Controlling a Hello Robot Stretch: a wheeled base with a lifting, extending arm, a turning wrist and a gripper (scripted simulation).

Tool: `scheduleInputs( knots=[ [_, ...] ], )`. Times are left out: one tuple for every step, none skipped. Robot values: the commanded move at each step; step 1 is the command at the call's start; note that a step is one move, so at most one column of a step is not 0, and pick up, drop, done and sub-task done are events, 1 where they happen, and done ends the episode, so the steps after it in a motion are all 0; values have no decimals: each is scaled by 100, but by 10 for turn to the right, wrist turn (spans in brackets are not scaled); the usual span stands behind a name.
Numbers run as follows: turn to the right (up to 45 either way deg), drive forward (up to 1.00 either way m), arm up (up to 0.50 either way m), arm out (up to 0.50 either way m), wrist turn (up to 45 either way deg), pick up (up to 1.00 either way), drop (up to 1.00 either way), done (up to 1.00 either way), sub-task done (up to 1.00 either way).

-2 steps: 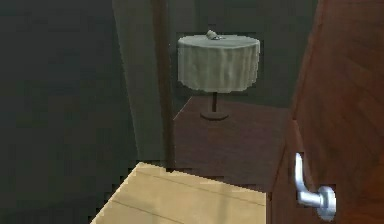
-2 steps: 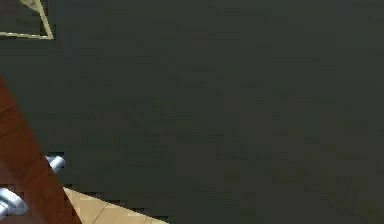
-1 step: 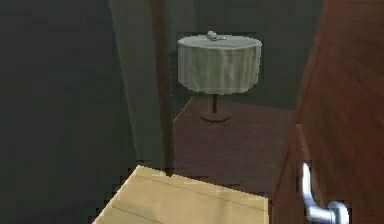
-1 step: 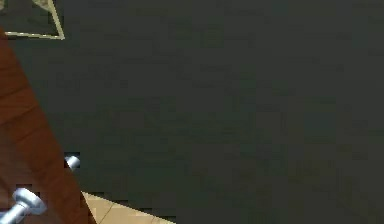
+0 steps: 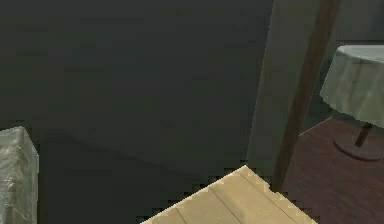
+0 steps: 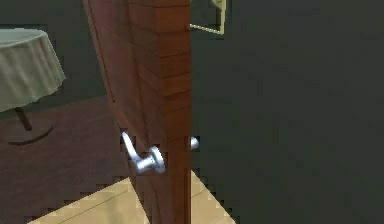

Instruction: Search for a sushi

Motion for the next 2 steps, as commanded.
scheduleInputs(
  knots=[
    [-30,0,0,0,0,0,0,0,0],
    [0,35,0,0,0,0,0,0,0]
  ],
)
